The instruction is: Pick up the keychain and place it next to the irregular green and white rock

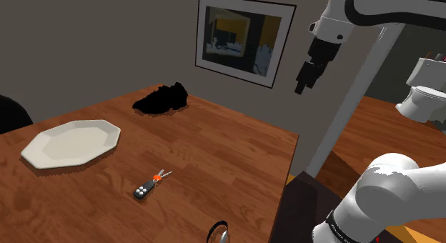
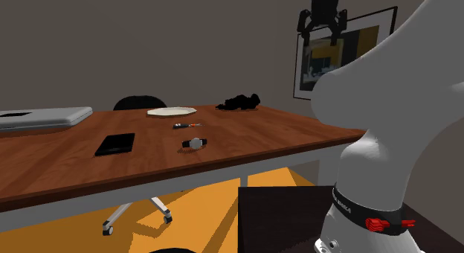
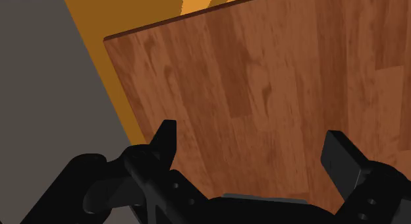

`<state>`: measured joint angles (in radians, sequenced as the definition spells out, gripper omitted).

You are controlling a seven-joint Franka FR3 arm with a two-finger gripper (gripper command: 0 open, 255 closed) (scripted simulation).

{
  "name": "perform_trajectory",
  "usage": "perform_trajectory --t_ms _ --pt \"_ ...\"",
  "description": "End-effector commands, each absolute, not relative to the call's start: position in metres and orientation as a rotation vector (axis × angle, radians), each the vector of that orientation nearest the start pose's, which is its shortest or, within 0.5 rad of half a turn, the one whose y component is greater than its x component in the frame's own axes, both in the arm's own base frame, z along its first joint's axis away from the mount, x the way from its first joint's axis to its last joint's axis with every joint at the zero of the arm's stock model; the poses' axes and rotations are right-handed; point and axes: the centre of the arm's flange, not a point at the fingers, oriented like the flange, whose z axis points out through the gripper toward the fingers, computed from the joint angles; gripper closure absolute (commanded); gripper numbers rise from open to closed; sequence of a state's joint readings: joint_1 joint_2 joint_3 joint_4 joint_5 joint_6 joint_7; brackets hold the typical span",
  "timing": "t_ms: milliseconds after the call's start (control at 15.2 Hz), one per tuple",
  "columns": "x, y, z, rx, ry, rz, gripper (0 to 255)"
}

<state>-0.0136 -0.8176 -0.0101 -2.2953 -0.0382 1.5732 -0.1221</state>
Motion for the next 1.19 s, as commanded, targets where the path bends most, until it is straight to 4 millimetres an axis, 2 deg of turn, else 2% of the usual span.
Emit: perform_trajectory --t_ms 0,1122 --pt "0.298 -0.012 0.629 -3.172 -0.158 -0.148 0" --pt "0.338 0.184 0.531 -3.161 0.016 -0.101 0"
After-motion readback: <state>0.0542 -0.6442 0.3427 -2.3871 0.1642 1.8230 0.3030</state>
